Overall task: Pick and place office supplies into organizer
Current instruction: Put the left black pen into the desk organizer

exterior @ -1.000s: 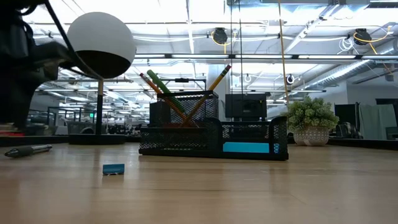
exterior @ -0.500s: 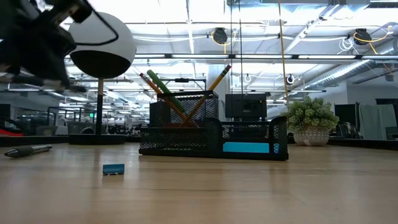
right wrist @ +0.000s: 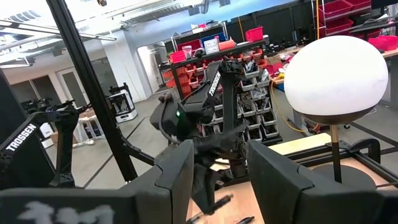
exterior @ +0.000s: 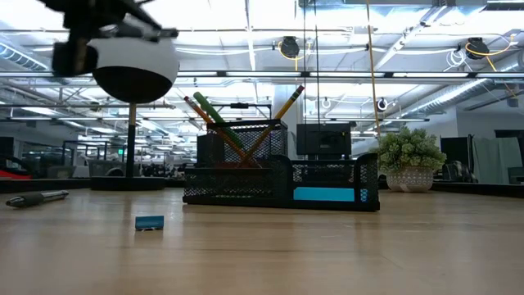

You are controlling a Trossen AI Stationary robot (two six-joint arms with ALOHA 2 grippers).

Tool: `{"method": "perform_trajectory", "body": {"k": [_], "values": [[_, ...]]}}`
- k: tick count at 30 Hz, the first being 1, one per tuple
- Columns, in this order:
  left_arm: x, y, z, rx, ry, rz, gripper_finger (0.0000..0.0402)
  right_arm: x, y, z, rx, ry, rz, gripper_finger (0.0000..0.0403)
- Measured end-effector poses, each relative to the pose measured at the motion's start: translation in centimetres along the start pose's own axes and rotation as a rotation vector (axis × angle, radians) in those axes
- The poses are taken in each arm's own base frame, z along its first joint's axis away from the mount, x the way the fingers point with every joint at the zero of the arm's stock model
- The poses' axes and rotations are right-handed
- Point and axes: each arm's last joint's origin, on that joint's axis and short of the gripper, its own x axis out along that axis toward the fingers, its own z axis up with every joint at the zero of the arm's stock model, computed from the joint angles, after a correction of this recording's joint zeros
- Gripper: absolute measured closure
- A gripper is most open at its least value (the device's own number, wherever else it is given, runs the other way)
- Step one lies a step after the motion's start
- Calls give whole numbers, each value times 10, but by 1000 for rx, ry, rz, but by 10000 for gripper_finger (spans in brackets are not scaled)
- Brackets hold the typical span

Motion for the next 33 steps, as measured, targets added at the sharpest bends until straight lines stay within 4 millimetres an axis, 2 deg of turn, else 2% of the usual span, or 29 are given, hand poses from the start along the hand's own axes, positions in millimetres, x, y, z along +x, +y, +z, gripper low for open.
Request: {"method": "perform_trajectory", "body": {"k": [5, 11, 19, 24, 28, 33], "values": [[4, -8, 12, 123, -106, -61, 374, 0, 0, 0, 0, 0, 0, 262], [12, -8, 33, 265, -193, -61, 393, 0, 0, 0, 0, 0, 0, 265], [22, -5, 68, 382, -280, -102, 366, 0, 0, 0, 0, 0, 0, 262], [26, -2, 87, 408, -322, -127, 369, 0, 0, 0, 0, 0, 0, 265], [37, 3, 94, 417, -311, -139, 381, 0, 0, 0, 0, 0, 0, 265], [63, 5, 94, 458, -265, -157, 377, 0, 0, 0, 0, 0, 0, 262]]}}
